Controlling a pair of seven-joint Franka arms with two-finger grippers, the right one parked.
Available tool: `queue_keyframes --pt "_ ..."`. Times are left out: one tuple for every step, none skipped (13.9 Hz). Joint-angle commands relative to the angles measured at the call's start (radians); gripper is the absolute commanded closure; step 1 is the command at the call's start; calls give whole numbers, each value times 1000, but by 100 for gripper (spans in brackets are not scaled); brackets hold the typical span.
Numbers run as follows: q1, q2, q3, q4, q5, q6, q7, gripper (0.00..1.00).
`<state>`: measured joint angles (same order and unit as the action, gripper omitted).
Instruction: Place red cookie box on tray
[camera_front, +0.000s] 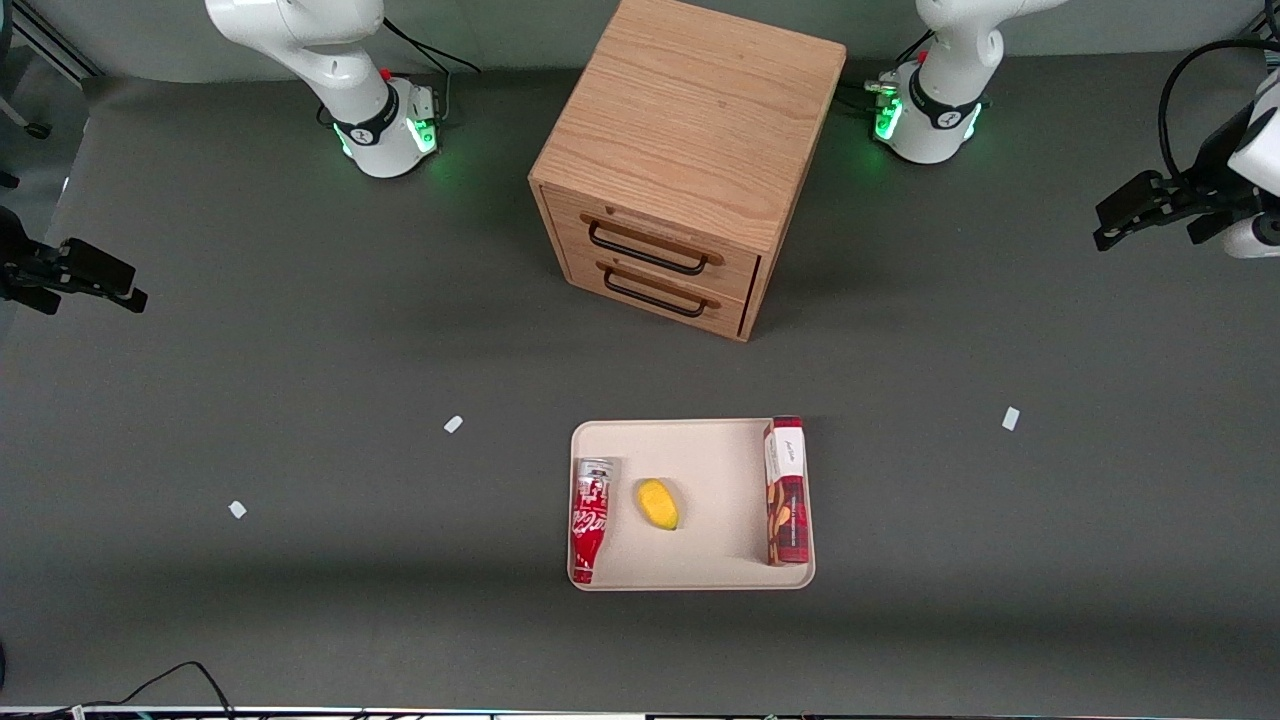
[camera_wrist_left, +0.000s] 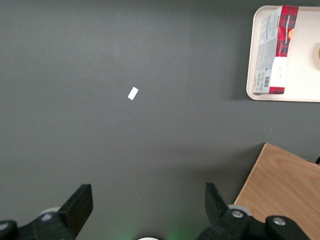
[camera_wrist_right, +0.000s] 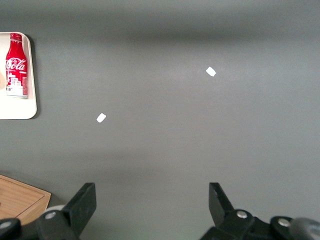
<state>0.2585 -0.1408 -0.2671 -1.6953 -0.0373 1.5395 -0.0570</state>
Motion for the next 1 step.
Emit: queue_keyframes --pt "22 -25 -11 -3 -18 -30 31 0"
